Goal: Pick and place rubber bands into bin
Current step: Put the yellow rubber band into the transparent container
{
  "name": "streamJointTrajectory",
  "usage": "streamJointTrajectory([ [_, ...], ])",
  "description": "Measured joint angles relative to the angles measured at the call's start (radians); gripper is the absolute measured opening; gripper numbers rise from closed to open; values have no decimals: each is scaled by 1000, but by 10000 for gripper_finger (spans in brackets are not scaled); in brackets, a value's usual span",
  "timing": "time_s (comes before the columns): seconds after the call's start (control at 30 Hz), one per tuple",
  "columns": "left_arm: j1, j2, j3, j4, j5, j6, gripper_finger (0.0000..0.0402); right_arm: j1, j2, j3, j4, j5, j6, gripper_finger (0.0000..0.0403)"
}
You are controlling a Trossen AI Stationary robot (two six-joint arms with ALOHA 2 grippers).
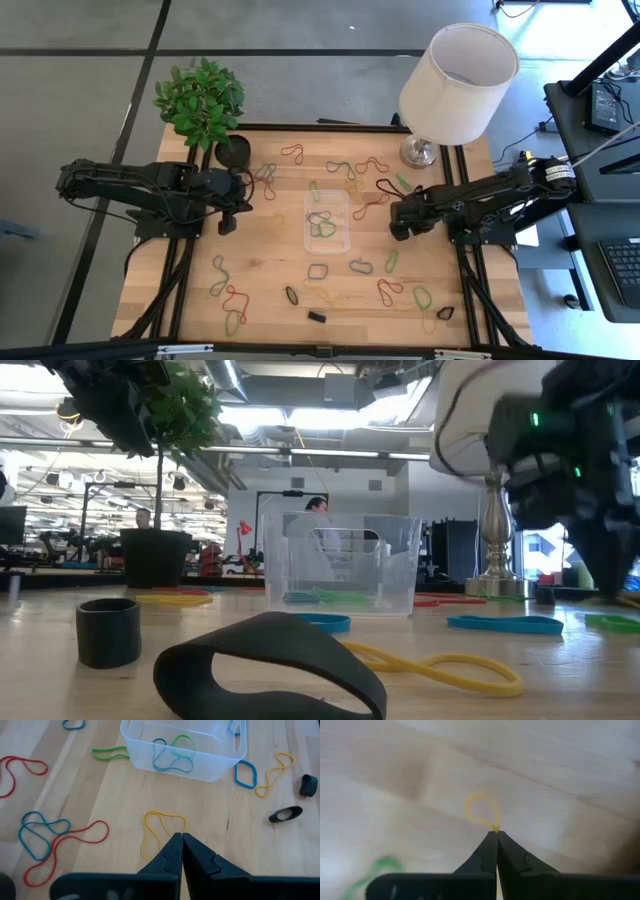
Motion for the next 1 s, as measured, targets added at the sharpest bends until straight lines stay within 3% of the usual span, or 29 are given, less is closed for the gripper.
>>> streamJointTrajectory([
  [0.13,0,0,0,0,-3,0,6,18,-13,130,-35,24,-25,2],
  [0.5,0,0,0,0,-6,45,6,50,50,611,-127,251,-177,1],
  [0.77,0,0,0,0,-6,98,6,45,294,946,-65,275,-479,0],
  [1.0,0,0,0,-1,-6,98,6,29,566,1151,-51,273,-607,0],
])
